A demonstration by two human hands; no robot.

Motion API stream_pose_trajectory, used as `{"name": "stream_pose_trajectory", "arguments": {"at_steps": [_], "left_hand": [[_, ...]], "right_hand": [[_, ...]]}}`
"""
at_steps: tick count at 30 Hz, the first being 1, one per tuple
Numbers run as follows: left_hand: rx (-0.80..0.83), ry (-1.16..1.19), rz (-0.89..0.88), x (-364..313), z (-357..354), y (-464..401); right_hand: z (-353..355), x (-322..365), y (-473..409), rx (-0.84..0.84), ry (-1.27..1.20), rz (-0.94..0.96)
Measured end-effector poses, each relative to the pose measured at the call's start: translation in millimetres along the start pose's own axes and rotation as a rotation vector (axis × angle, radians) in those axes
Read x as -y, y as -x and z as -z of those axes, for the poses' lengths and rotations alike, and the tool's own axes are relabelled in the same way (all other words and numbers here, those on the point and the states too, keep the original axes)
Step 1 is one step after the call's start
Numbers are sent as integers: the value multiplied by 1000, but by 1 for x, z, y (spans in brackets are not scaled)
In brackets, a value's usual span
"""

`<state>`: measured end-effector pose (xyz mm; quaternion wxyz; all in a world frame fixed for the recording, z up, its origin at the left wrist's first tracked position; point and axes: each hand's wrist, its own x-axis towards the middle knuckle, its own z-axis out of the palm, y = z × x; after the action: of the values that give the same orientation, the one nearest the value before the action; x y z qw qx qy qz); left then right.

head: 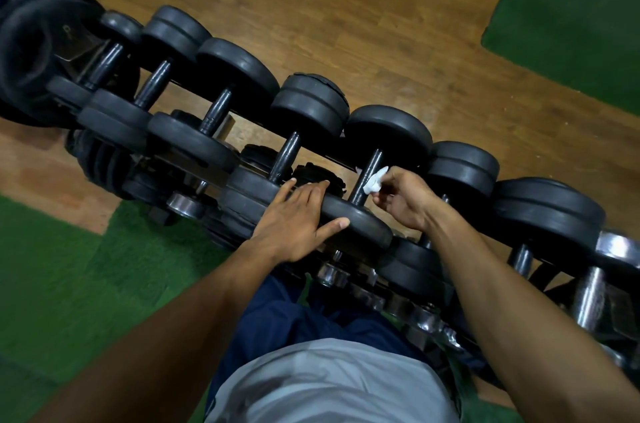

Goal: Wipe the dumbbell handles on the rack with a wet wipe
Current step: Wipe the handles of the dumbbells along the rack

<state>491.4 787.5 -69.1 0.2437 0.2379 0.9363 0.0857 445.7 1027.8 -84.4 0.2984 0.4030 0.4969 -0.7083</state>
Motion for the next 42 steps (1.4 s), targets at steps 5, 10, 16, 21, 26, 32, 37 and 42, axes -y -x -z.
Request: {"name": "stream_pose_trajectory", "arguments": {"at_steps": [5,10,16,21,26,32,37,42], "left_hand": [[-7,-3,5,0,-1,0],[-6,1,1,-1,-1,0],[-5,1,8,0,-1,0],[-7,-6,16,-2,0,1],[-13,-7,13,-4,1,1],[-13,-5,14,-4,3,2],[-7,-11,21,-5,3,2],[-15,-3,29,-3,0,2]], "right_hand": [[4,-26,-3,30,234,-97],[4,-22,1,106,480,-107],[0,-20,3,129,778,-79],[5,-20,3,112,880,27],[3,-4,13,-37,1087,324],[-14,-1,10,-229,1534,870],[-24,8,7,-389,1766,982],[-29,18,1,-118,2041,985]]}}
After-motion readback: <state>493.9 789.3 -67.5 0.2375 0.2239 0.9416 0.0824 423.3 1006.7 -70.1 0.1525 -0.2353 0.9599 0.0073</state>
